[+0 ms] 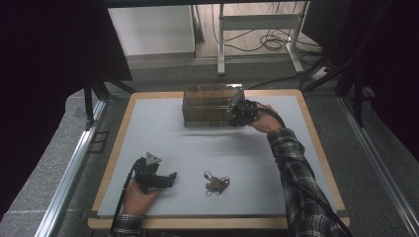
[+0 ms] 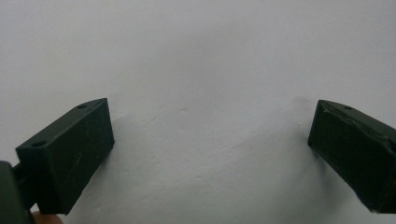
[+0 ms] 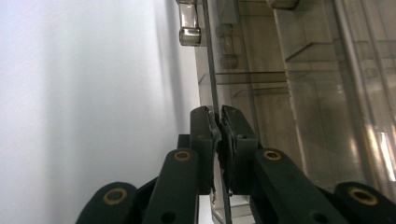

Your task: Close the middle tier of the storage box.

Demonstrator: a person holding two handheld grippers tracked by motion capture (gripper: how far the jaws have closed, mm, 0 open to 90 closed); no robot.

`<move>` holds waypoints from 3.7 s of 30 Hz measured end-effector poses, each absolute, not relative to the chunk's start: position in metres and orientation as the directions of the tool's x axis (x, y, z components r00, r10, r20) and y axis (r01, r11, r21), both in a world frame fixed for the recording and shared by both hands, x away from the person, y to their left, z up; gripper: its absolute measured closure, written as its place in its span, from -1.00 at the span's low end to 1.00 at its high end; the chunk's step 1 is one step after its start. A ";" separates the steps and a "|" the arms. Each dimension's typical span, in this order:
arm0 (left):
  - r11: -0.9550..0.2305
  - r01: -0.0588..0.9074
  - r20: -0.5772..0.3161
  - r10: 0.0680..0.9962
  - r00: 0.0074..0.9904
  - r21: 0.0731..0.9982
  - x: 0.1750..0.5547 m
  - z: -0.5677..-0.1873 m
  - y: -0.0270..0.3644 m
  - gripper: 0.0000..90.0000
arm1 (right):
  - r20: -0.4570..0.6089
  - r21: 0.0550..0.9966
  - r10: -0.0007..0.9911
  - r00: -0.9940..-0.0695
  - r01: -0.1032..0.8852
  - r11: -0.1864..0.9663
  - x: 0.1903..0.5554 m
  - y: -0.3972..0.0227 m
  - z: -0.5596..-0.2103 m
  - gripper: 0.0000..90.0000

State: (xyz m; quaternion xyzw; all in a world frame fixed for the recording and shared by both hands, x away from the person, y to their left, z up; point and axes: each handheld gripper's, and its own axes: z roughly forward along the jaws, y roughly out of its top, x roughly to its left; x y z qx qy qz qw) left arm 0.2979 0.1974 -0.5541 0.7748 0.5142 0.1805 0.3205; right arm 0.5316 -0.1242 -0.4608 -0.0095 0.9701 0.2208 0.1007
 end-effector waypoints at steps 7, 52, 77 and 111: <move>-0.266 0.681 -0.049 0.913 0.405 0.683 0.298 -0.554 0.197 -0.98 | -0.193 0.425 0.017 -0.981 -0.068 0.903 0.527 -0.126 -0.460 0.85; -0.265 0.682 -0.051 0.913 0.405 0.682 0.298 -0.554 0.197 -0.98 | -0.201 0.393 -0.070 -0.977 -0.146 0.908 0.501 -0.129 -0.461 0.90; -0.265 0.682 -0.050 0.913 0.405 0.682 0.298 -0.554 0.197 -0.98 | -0.227 0.372 -0.099 -0.969 -0.180 0.911 0.490 -0.128 -0.464 0.89; -0.265 0.682 -0.050 0.913 0.406 0.682 0.298 -0.554 0.197 -0.98 | -0.272 0.497 0.053 -0.961 -0.093 0.863 0.469 -0.127 -0.456 0.51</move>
